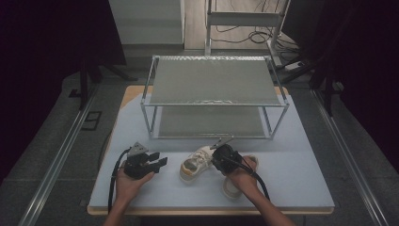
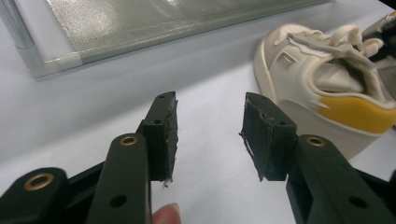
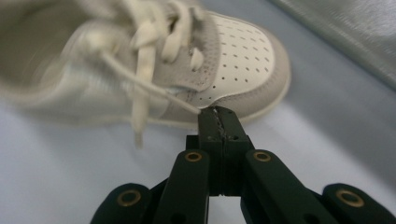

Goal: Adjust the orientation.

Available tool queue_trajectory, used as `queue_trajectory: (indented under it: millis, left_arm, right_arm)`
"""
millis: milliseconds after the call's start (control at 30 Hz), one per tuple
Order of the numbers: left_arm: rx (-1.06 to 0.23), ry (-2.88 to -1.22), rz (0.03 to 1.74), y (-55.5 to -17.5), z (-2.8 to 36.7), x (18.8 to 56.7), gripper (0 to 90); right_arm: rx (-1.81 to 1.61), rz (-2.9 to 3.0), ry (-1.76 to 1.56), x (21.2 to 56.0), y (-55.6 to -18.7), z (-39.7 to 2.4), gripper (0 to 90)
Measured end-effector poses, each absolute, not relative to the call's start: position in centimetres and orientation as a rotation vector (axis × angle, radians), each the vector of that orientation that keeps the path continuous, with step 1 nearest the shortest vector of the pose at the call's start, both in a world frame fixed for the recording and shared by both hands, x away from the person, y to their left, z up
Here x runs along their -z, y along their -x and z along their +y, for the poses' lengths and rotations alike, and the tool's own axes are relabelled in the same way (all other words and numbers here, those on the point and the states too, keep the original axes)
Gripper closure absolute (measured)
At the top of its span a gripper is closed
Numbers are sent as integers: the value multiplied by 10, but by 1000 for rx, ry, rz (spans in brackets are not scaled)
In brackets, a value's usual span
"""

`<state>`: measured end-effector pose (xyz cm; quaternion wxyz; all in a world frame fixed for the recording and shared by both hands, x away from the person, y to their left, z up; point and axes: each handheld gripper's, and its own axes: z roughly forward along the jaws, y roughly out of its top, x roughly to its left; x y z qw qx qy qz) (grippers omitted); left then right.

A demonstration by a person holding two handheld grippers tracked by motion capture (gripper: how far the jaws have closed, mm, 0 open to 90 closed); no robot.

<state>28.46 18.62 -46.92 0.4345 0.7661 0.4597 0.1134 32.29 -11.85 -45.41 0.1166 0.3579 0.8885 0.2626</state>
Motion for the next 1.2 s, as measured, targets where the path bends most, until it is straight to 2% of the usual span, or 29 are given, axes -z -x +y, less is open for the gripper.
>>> queue_trajectory:
  millis: [300, 667, 933, 1200]
  left_arm:
    - [-278, -1894, 1146, -284, 189, 469, 554]
    - [-286, -1884, 1154, -283, 195, 470, 553]
    - [-295, -1878, 1169, -281, 195, 470, 548]
    - [-293, -1865, 1164, -282, 196, 467, 547]
  right_arm:
    - [-806, 2578, -1096, 454, -336, -120, 894]
    - [-1103, 2496, -1050, 428, -301, -152, 893]
    - [-1205, 2344, -1115, 407, -288, -213, 892]
    - [-1205, 2241, -1214, 408, -296, -262, 892]
